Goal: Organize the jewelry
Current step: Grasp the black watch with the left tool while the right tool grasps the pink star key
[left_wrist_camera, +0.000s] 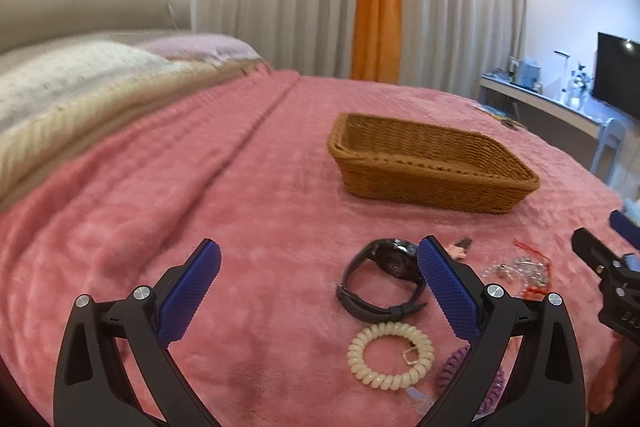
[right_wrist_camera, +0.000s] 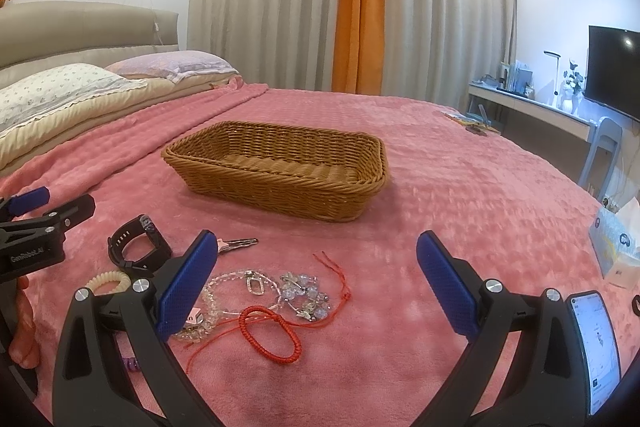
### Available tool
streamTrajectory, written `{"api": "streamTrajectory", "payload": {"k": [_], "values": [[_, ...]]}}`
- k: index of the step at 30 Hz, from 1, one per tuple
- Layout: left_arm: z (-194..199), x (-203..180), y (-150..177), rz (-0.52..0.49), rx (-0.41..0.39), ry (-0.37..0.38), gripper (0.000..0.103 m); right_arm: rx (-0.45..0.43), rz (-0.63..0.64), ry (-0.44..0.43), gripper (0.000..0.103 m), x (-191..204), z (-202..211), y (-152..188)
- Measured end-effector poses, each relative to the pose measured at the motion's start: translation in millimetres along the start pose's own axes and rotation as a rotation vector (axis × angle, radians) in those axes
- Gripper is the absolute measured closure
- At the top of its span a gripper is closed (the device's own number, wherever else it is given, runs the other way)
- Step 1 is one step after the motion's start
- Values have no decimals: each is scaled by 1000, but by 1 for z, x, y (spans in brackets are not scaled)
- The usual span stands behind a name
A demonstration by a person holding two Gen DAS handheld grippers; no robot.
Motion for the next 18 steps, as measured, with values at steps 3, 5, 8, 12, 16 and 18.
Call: {"api": "streamTrajectory", "payload": {"k": [3, 5, 8, 12, 16, 18], "values": [[-9, 13, -1, 70, 67, 83, 8, 21, -4, -3, 8, -2, -3, 1], [-11, 19, 0, 96, 100, 111, 9, 33, 6, -21, 8, -2, -4, 1], [-13, 20, -3, 76, 125, 116, 11, 58, 34, -37, 15, 2, -7, 2], [-18, 17, -7, 44, 160, 139, 15, 162, 42, -90, 35, 6, -23, 2], [-27, 12, -8, 9, 232, 170, 24, 289, 11, -200, 51, 13, -40, 0], [-30, 9, -9, -14, 261, 189, 27, 352, 10, -246, 56, 23, -50, -3]]}}
Point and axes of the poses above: each gripper's, at about its wrist camera, not at the fingertips, and z roughly against the way its jaws point, x to its left, y to its underside, the point moved 3 cm from there along -z, roughly the way its jaws point, and after that the axes turned 2 degrees about y, right-handed, at the moved point
